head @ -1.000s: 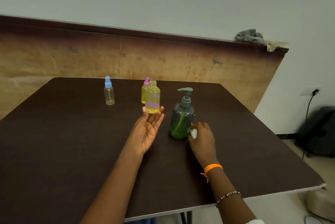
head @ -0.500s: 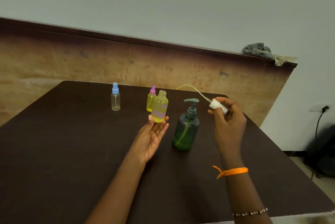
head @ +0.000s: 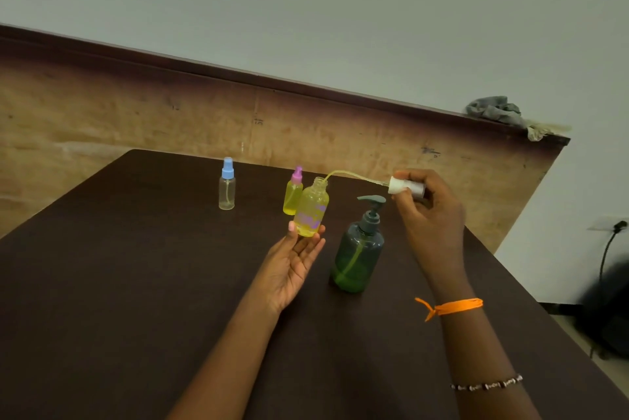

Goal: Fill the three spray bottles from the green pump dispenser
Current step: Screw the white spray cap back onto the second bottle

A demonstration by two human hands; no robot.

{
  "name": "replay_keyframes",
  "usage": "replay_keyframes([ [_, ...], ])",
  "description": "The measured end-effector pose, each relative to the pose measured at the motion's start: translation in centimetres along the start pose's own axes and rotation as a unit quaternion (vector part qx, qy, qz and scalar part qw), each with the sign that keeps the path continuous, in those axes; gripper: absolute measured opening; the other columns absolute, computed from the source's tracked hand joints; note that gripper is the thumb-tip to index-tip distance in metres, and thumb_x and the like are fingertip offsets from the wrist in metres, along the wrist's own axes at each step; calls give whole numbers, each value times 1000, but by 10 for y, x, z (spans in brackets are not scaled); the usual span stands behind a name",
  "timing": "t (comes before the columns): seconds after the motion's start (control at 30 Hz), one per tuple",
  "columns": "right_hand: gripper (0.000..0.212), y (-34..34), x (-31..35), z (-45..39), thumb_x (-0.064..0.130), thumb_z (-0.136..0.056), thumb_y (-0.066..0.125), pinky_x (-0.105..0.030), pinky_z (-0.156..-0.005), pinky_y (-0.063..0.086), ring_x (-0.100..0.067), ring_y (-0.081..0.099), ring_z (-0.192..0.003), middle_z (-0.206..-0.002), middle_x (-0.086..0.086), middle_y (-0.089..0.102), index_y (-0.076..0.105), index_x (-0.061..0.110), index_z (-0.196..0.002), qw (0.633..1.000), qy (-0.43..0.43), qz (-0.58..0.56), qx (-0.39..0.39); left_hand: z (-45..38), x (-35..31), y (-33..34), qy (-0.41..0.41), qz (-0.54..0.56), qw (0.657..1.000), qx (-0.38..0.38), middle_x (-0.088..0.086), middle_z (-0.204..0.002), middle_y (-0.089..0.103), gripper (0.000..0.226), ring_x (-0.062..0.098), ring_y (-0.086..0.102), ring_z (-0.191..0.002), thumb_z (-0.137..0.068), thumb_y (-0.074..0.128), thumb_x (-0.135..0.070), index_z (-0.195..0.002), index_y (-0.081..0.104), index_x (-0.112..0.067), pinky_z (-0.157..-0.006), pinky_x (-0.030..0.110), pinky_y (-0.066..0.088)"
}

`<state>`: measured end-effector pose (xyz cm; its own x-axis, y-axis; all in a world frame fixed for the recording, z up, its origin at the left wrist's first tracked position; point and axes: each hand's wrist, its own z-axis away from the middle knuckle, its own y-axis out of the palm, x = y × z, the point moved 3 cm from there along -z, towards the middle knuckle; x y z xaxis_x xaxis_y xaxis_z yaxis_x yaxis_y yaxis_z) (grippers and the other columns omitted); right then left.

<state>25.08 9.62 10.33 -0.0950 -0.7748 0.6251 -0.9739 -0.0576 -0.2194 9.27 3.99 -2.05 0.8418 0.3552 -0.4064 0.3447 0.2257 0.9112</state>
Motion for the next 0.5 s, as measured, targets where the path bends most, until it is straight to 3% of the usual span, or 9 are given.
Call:
replay_keyframes([
  [0.17,22,10,9,-26,-2,-79,66,-5,-66,43,6,60,-78,-93,2,68,70,12,-94,983,8,69,172,0,0,0,-1,-28,1000,-2,17,-82,72,26,17,71,-76,-94,45,-21,-99,59,0,-68,28,59],
  [0.33,26,33,26,-53,-5,-74,71,-2,-61,39,-5,58,-75,-92,-2,69,72,11,-95,927,-44,176,327,2,-2,2,-2,-40,999,5,15,-79,72,25,15,71,-72,-94,45,-21,-94,61,-1,-67,26,59],
  [0.5,26,53,37,-58,-5,-75,69,-5,-58,38,-7,55,-75,-85,4,63,72,14,-92,879,-72,236,409,5,-1,5,-13,-41,999,21,18,-80,71,27,14,70,-69,-94,45,-21,-94,61,0,-65,26,59],
])
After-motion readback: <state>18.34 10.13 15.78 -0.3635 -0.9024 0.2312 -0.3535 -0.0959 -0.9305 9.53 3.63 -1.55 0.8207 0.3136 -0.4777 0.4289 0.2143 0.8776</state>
